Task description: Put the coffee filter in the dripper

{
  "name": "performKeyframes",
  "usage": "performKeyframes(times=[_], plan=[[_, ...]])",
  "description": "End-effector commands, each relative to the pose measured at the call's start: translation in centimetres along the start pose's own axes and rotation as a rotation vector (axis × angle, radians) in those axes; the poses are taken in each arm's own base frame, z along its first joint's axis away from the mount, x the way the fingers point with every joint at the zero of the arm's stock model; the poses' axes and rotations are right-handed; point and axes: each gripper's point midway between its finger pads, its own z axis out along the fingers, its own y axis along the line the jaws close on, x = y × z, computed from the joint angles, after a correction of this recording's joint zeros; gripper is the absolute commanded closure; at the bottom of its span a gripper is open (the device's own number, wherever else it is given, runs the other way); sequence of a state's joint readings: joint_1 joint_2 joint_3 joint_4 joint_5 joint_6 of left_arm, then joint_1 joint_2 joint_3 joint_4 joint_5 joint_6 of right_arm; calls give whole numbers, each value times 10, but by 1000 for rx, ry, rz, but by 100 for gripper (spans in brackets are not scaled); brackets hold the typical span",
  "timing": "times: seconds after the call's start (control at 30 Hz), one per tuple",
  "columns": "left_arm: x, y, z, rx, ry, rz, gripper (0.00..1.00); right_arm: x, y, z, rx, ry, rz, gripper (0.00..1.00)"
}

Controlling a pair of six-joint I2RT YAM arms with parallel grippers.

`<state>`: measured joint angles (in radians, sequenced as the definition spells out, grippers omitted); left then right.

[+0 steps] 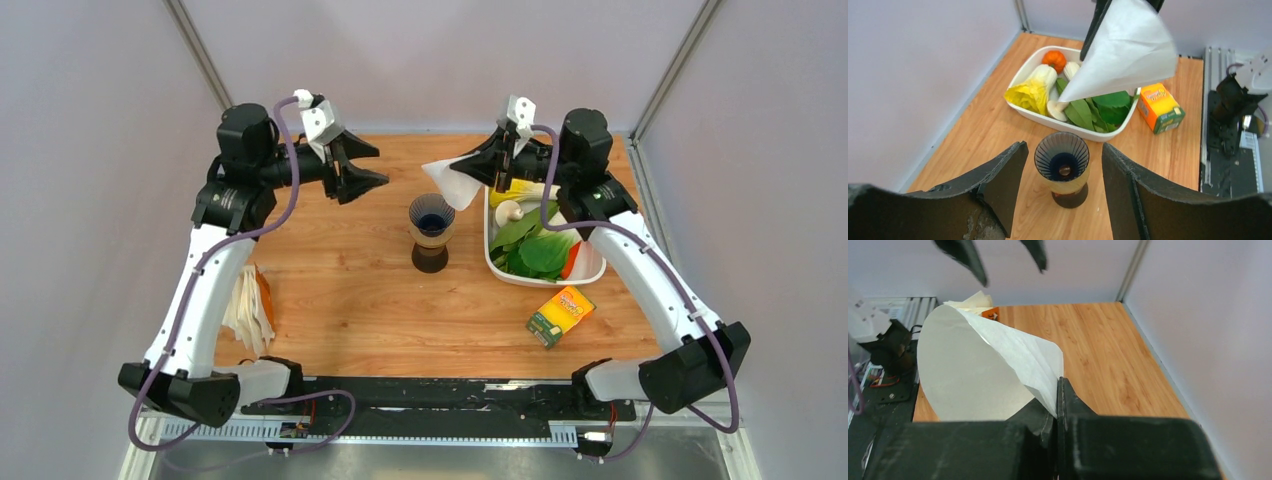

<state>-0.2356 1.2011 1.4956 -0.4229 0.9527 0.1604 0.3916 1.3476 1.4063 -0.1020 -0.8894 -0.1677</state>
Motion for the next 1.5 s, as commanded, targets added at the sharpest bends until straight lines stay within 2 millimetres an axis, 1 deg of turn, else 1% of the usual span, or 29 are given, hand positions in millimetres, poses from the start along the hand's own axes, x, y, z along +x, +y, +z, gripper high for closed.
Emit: performKeyframes(times=[0.0,0.07,0.17,0.2,0.23,0.27,0.3,0.33,0.47,0.57,0.77,0.8,0.83,0.87,0.9,0.97,1.0,1.03,1.1,1.17,1.2,1.23,1.27,1.37,1.4,1.43,1.47], plan=[[12,-9,7,149,54,56,33,-31,43,-4,-226,-101,-213,100],[14,-12,14,177,73,85,33,-35,49,-3,-239,-110,-235,100],[20,-27,24,214,121,181,33,-36,57,-2,-254,-116,-265,100],[23,-27,25,209,136,206,33,-37,59,-1,-259,-118,-270,100],[25,-35,30,229,139,217,33,-37,61,0,-265,-118,-272,100],[25,-34,32,219,145,233,34,-37,62,0,-268,-118,-272,100],[26,-39,35,232,145,238,34,-38,64,1,-276,-120,-275,100],[26,-38,37,227,146,247,34,-37,65,2,-279,-116,-276,100],[25,-46,47,240,139,271,36,-37,72,3,-303,-115,-285,100],[25,-50,52,252,137,295,40,-37,76,5,-312,-114,-287,100],[25,-60,54,286,124,338,59,-38,78,8,-316,-109,-272,100],[25,-61,55,290,121,340,64,-38,78,8,-317,-109,-264,100],[23,-61,55,288,115,340,66,-39,79,7,-320,-110,-260,100],[24,-60,55,284,117,335,73,-40,80,6,-321,-111,-257,100],[24,-59,56,276,115,331,76,-40,80,6,-322,-109,-250,97],[26,-60,55,274,114,332,88,-41,82,5,-320,-108,-239,87],[26,-60,55,275,111,333,96,-41,82,4,-314,-107,-232,83],[28,-61,54,272,107,333,98,-41,81,4,-306,-103,-225,79],[27,-62,54,259,89,331,100,-41,79,2,-289,-95,-216,73],[24,-61,54,239,66,335,100,-40,74,-1,-269,-86,-205,70],[19,-60,53,228,48,345,100,-39,72,-3,-261,-81,-196,68],[21,-60,53,227,47,345,100,-39,69,-5,-251,-76,-188,66],[18,-61,52,223,35,355,100,-38,66,-8,-244,-68,-179,66],[17,-63,51,227,21,362,100,-34,61,-15,-237,-51,-169,65],[17,-63,51,226,19,362,100,-33,60,-17,-234,-44,-172,63],[17,-63,51,229,18,361,100,-31,59,-19,-230,-36,-177,59],[17,-62,51,226,16,357,100,-30,57,-21,-220,-24,-179,50]])
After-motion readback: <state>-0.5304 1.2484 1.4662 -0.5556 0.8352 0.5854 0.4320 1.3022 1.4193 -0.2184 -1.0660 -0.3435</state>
